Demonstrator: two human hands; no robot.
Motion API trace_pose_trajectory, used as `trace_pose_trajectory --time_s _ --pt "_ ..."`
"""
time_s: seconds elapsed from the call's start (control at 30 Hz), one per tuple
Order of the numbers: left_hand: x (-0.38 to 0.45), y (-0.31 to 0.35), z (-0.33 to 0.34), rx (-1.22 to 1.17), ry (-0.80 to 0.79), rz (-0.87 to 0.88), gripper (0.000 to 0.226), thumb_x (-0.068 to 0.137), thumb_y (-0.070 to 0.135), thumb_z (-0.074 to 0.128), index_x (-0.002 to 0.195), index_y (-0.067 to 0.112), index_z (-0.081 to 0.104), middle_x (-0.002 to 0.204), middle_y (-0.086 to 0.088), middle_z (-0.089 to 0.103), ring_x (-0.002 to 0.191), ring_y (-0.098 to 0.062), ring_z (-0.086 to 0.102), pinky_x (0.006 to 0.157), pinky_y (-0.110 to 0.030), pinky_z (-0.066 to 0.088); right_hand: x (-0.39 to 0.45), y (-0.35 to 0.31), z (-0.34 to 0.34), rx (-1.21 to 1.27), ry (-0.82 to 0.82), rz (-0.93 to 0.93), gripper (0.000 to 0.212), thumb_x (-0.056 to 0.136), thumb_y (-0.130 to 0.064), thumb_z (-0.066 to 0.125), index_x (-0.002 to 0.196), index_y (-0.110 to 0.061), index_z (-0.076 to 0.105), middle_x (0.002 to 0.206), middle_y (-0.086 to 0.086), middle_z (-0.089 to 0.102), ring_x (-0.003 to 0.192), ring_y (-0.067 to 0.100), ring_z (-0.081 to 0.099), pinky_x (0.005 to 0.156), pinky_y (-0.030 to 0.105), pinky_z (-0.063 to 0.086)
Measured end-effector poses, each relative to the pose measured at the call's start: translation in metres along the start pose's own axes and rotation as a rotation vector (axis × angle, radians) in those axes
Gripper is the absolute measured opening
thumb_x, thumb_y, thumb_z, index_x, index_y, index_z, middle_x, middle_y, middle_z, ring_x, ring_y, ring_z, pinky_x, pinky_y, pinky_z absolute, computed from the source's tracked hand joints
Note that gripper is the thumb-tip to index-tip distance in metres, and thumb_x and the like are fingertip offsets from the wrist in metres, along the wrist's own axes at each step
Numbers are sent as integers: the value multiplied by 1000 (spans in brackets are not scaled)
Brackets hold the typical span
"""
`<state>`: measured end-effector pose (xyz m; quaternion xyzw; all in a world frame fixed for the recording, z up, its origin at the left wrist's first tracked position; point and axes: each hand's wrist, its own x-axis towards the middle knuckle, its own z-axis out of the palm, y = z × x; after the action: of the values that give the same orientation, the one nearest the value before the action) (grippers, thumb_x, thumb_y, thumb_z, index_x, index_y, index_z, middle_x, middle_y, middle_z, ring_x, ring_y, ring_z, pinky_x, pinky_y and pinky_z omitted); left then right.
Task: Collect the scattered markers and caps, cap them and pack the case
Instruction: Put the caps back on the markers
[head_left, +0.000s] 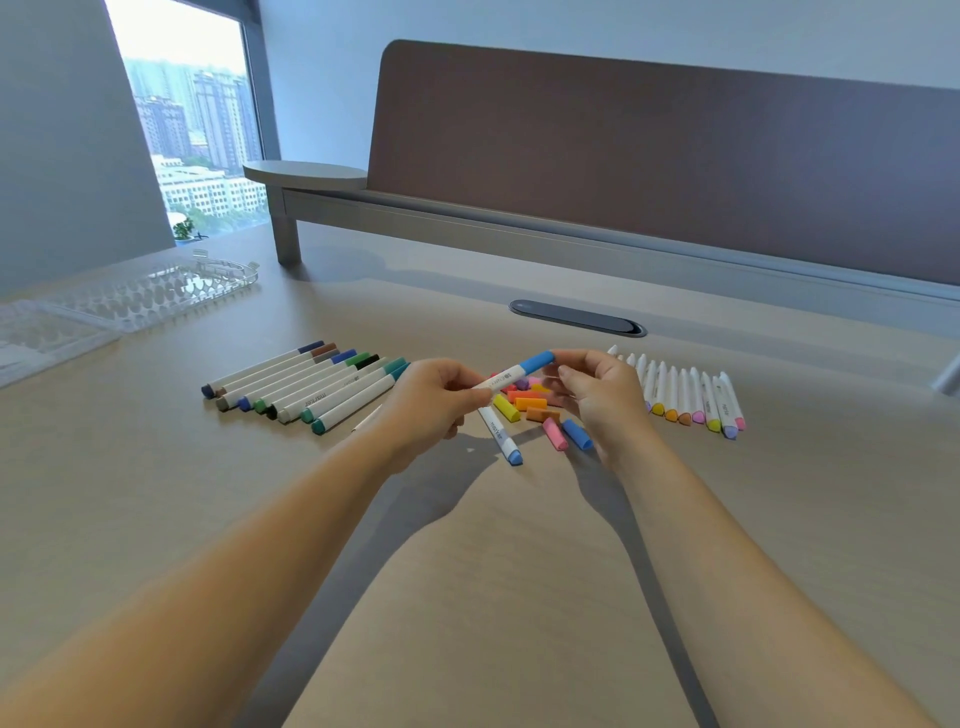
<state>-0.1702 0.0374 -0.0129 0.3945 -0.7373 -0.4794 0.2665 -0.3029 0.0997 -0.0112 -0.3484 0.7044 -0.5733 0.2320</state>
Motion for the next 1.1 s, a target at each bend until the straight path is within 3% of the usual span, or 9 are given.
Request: trace_pose_trajectory --time_s 0.13,0.27,0.4,0.53,0.67,0.77,0.9,1.0,1.1 --pt "2 5 -2 -183 -71 -173 19 89 12 54 99 -1 63 75 -9 52 54 -11 38 41 -12 36 2 2 3 -46 6 -19 28 97 -4 37 116 -5 57 117 15 60 106 23 59 78 23 49" --pt "1 6 0 -319 -83 -240 13 91 9 51 85 1 60 80 -11 54 54 -12 39 38 -12 37 6 0 8 -48 16 -71 30 98 -2 34 117 -5 57 112 10 59 102 17 56 63 13 48" --pt "3 4 -4 -405 -123 -276 21 94 14 46 107 0 54 79 -7 58 57 -11 50 45 -14 49 10 -8 11 -105 -81 -161 35 97 -2 34 127 -6 52 127 9 56 116 17 52 82 13 46" --pt "3 3 -16 -519 -215 -365 23 96 17 40 100 -1 54 73 -8 64 57 -14 63 54 -22 56 16 -1 -1 -263 -63 -170 36 96 -5 41 132 -9 48 132 10 53 122 20 50 90 23 43" --pt "1 -4 -18 -608 -211 -430 31 98 18 37 84 1 58 56 -7 67 47 -12 65 52 -23 56 14 15 -19 -469 -72 -105 31 93 -9 50 124 -6 55 126 11 57 103 16 52 81 23 40" --pt "-1 -4 -16 -652 -192 -451 31 98 18 36 83 1 58 68 -9 65 46 -12 65 50 -23 55 10 22 -25 -540 -84 -48 27 92 -9 52 118 -6 59 126 9 58 106 17 53 83 26 42" --pt "-3 -5 -15 -664 -187 -450 30 98 17 35 86 0 57 76 -11 63 46 -13 65 54 -24 56 6 26 -30 -594 -119 -46 23 92 -8 51 111 -4 64 134 3 54 118 19 51 97 31 44" --pt "-5 -3 -14 -593 -148 -417 22 97 15 40 95 -3 53 76 -9 61 53 -13 64 52 -22 56 3 27 -30 -677 -141 -71 23 92 -9 51 110 -5 66 133 4 55 109 17 51 82 25 39" --pt "1 -9 -9 -100 35 -281 19 93 15 49 106 2 54 79 -7 60 63 -14 60 57 -21 55 3 30 -26 -764 -170 -105 25 93 -12 51 111 -6 66 127 7 59 96 16 52 68 17 36"
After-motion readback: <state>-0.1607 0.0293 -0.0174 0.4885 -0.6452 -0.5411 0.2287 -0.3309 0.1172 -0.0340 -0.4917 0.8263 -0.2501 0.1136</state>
